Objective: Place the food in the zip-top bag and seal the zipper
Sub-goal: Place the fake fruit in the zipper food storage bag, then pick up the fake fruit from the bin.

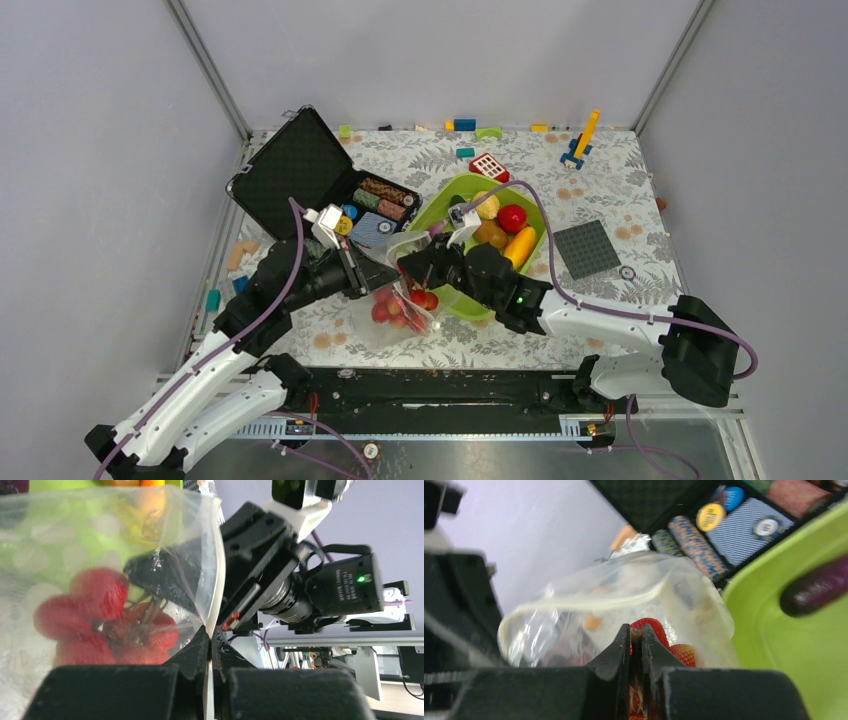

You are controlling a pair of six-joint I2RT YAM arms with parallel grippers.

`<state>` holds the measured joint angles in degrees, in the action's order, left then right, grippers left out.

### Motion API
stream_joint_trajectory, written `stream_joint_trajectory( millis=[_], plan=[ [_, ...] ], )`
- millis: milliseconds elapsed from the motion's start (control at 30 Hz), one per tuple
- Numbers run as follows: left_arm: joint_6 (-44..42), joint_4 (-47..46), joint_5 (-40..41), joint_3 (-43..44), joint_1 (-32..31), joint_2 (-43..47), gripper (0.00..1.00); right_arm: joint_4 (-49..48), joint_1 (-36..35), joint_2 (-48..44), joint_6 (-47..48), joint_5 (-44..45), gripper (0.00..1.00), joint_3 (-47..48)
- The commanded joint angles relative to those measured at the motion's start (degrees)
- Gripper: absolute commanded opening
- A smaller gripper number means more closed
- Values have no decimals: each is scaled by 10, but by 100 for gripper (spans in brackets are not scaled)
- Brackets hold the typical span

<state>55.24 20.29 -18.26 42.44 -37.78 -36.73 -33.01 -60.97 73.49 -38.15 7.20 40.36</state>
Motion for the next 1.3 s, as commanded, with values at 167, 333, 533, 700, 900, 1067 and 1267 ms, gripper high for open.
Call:
stream_joint_trajectory(
  millis=[167,333,533,700,900,1067,1267],
  plan=[
    [29,-108,-59,-30,4,-22,0,254,-4,11,-209,226,0,97],
    [30,-107,-53,-35,4,-27,0,228,-4,6,-171,197,17,95],
    [22,-85,-22,-19,3,-25,0,142,-4,-11,-77,74,46,69],
    [19,-74,-13,-16,3,-24,0,153,-4,-40,-32,52,65,59],
    [-9,1,32,12,3,-7,0,149,-3,-77,59,42,97,53],
    [-48,143,128,59,4,3,0,242,-1,-88,170,65,100,88],
    [-70,173,160,59,4,7,0,287,15,-140,227,107,100,83]
  ],
)
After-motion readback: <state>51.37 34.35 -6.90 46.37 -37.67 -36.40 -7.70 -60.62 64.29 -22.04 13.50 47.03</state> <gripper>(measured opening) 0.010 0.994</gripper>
